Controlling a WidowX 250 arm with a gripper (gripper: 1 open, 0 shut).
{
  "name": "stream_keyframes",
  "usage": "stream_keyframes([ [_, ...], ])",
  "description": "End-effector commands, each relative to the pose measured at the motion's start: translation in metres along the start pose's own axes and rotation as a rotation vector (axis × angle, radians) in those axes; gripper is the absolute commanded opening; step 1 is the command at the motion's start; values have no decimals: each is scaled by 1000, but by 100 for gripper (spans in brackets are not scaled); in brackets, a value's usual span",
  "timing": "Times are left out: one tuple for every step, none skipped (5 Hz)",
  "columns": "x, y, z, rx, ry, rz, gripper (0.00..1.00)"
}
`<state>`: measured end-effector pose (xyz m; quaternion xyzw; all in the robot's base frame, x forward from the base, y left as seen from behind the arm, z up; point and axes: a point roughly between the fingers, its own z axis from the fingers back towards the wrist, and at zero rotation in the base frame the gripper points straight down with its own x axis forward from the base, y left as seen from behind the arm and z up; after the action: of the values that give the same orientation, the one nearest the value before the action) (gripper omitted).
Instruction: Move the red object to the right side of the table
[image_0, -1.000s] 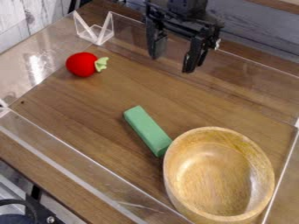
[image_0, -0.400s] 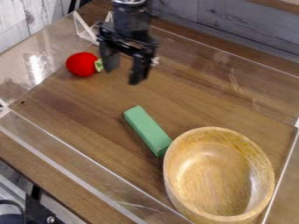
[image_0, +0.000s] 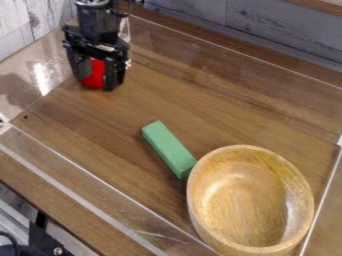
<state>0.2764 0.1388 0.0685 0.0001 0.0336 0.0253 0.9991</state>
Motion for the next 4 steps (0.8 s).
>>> stream_keyframes([
  [21,14,13,3,-71,-13,100],
  [26,25,19,-17,-81,-5,100],
  [30,38,23,-27,-88,9,100],
  [31,49,25,-38,-85,15,100],
])
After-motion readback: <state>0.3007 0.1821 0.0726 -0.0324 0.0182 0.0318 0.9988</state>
